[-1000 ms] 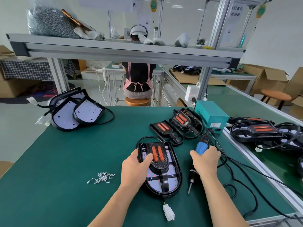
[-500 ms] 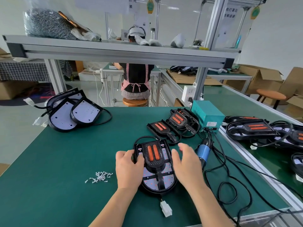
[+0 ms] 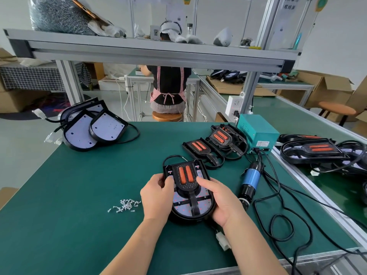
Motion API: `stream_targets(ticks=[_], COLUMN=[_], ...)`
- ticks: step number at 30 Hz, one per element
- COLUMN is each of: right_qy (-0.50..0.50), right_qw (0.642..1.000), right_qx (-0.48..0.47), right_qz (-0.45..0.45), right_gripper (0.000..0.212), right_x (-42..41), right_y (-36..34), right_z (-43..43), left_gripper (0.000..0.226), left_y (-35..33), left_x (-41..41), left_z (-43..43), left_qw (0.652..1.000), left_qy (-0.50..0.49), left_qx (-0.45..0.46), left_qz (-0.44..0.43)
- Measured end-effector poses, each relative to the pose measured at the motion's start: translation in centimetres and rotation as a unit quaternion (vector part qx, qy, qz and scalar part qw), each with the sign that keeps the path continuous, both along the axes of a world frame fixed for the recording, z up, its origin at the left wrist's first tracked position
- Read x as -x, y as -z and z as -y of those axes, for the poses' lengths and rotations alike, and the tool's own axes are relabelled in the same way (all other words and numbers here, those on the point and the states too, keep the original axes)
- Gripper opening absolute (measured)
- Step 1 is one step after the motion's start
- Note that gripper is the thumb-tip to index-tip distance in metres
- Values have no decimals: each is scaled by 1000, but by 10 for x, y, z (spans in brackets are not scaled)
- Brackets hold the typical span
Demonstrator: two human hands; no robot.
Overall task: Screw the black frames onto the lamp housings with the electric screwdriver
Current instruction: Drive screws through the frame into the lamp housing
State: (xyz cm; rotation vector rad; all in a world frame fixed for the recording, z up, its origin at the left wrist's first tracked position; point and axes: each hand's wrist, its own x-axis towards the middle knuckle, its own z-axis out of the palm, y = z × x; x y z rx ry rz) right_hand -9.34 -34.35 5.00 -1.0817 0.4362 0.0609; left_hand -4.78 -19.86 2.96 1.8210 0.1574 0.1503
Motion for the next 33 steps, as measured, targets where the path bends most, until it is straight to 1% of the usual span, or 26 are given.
stream_targets(ticks=[2,3,5,8,12,15,18,22,29,33], right_qy=[-28,-36,-45,-57,-65,-64,-71,-89,-85,-60], right_qw=[999,999,998,997,995,995,994,993,993,997], right_qx=[-34,-41,-41,-48,-71,-73,-82,-80,-78,-55], right_qz=[-4,-4,-6,-13,-20,-17,-1,20,16,14], right_gripper=[15,16,25,37,44,46,47,39,43,37], right_x=[-1,-1,-3,-4,-7,-9,-10,-8,-8,-9], right_y=[-1,-2,-4,-3,6,6,5,1,6,8], right_z=[1,1,2,4,3,3,2,-3,-2,-1], left_gripper=[16,12,6,13,24,23,18,24,17,12], left_y=[0,1,3,5,8,8,7,5,2,3], left_x=[-1,-1,-3,-5,-6,-6,-5,-5,0,-3], left_z=[-1,-1,-1,-1,-1,-2,-4,-7,-5,-4], left_qw=[1000,1000,1000,999,998,996,991,981,982,987], left_qy=[-2,-2,-5,-12,-21,-15,-8,2,10,5], left_qx=[8,12,18,40,61,83,130,194,189,160], left_qz=[-6,-5,-5,-5,-6,-1,9,7,20,26])
